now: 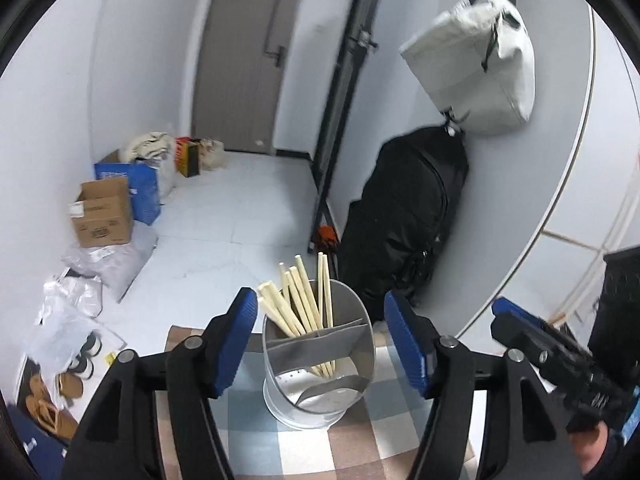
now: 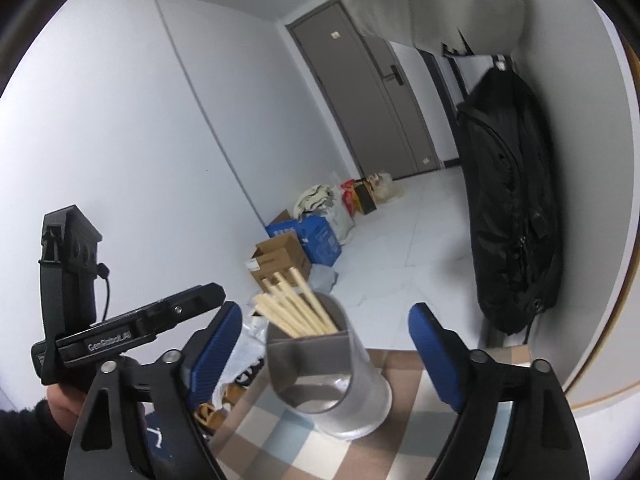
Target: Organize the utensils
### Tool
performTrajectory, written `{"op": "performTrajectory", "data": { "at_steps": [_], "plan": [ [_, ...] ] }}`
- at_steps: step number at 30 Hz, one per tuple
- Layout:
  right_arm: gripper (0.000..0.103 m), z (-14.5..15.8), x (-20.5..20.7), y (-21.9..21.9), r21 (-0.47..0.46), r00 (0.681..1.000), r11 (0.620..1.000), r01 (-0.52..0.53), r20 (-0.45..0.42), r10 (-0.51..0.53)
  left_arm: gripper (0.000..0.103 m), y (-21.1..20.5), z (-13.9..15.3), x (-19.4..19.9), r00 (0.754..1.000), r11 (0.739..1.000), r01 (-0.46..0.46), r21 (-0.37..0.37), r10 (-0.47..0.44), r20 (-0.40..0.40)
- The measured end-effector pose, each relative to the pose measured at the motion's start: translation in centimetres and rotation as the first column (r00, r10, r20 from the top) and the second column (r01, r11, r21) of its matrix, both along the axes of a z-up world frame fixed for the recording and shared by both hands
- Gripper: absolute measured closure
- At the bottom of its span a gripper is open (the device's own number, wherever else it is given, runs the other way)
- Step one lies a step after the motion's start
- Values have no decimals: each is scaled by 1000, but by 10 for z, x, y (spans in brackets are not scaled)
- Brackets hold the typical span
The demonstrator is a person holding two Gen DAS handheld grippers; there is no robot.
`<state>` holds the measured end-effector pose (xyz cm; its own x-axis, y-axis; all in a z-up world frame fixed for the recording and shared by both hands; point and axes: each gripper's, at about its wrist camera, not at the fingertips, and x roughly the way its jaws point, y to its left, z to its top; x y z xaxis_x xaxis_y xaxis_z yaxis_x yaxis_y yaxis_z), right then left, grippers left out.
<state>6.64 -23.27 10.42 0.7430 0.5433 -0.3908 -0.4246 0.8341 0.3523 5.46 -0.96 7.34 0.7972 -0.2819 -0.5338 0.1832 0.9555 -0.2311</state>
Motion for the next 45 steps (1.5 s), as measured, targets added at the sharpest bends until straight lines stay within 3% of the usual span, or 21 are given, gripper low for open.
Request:
{"op": "performTrajectory", "data": {
  "at_steps": [2, 6, 10, 13, 19, 45],
  "plan": [
    [10, 0, -12, 3, -19, 1000, 1000, 2, 27, -1, 29, 1, 1, -8, 999, 999, -40, 0, 40, 15],
    [6, 5, -34, 6, -46, 997, 999, 6, 83, -2, 26, -1, 3, -24, 996, 996, -80, 41, 77, 53],
    [0, 8, -57, 8, -46, 986, 999, -4, 165, 12, 16, 1, 3, -35, 989, 991, -126, 41, 122, 79],
    [0, 8, -68, 8, -46, 978, 999, -10, 206, 20, 15, 0, 2, -43, 985, 988, -145, 49, 140, 103],
    [0, 1, -71, 5, -43, 979, 999, -3, 202, 11, 7, -1, -1, -61, 979, 985, -166, 57, 157, 128],
    [0, -2, -75, 2, -49, 974, 999, 5, 227, 7, 6, -6, -7, -72, 972, 976, -202, 79, 190, 136]
  ]
}}
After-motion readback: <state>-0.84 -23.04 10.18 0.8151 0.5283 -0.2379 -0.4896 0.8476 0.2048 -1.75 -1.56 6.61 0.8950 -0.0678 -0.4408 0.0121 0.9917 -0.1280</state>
